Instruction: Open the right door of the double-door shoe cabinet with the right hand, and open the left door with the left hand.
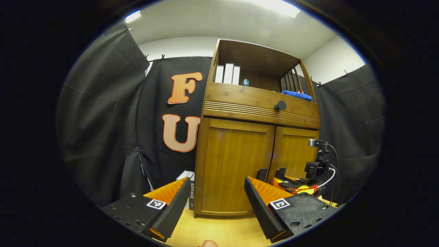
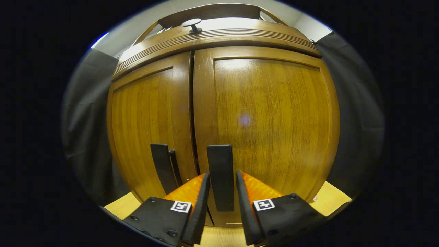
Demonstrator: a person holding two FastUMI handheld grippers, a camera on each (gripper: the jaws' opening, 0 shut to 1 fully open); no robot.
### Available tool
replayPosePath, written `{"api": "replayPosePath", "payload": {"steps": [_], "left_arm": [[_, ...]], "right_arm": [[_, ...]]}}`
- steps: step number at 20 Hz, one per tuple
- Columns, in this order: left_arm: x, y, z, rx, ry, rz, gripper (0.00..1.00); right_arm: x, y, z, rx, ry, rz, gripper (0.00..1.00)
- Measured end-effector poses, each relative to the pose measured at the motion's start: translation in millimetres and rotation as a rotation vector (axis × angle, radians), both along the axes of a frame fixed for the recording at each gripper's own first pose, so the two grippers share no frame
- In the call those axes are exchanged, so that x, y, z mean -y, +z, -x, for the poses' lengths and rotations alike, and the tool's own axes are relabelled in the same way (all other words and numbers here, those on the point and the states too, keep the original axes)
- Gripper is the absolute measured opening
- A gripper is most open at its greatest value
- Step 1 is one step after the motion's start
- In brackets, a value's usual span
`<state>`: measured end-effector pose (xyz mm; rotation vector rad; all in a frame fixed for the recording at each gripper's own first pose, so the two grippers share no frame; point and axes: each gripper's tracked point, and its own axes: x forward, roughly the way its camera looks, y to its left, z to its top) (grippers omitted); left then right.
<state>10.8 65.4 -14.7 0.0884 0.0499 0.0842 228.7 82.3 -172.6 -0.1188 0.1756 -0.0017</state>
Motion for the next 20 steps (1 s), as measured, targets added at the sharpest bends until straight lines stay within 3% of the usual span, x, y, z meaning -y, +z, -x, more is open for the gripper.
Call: {"api": "replayPosePath", "payload": {"steps": [1,2,3,4,6,7,10,11,13,14,16,17,20], "left_arm": [[0.2,0.1,1.0,0.002,-0.001,0.000,0.94],[-0.4,0.6,1.8,0.004,-0.001,0.000,0.92],[-0.3,0.3,2.0,0.004,-0.001,0.001,0.92],[-0.3,0.2,2.6,0.005,0.001,0.000,0.94],[-2.3,1.3,3.7,0.013,0.008,-0.008,0.94],[-3.1,4.1,3.6,0.023,0.012,-0.015,0.92],[-5.1,6.7,4.3,0.043,0.025,-0.032,0.94],[-4.5,6.2,5.1,0.042,0.025,-0.036,0.94],[-1.4,4.1,5.5,0.039,0.015,-0.039,0.94],[0.1,4.6,5.0,0.038,0.011,-0.041,0.94],[2.4,2.4,5.2,0.037,0.008,-0.039,0.94],[3.7,1.1,5.2,0.036,0.005,-0.035,0.94],[8.7,-3.9,4.4,0.031,-0.003,-0.019,0.94]], "right_arm": [[0.5,-1.7,-0.6,-0.005,-0.003,0.001,0.55],[1.3,-4.3,-2.2,-0.011,-0.006,0.002,0.40],[1.9,-6.9,-3.0,-0.018,-0.008,0.000,0.40],[3.1,-10.0,-3.4,-0.029,-0.011,-0.004,0.47],[1.3,-14.6,-8.0,-0.036,-0.006,-0.021,0.42],[1.6,-12.6,-4.4,-0.049,-0.010,-0.017,0.47],[2.2,-11.4,3.8,-0.044,-0.008,-0.010,0.30],[2.5,-11.0,8.4,-0.041,-0.004,-0.010,0.42],[3.3,-10.2,20.1,-0.040,0.007,-0.009,0.42],[4.0,-9.6,25.4,-0.039,0.012,-0.006,0.36],[6.7,-6.4,41.2,-0.030,0.020,-0.012,0.36],[5.9,-6.6,42.1,-0.026,0.029,-0.019,0.30],[9.6,-3.6,55.0,-0.035,0.057,-0.038,0.30]]}}
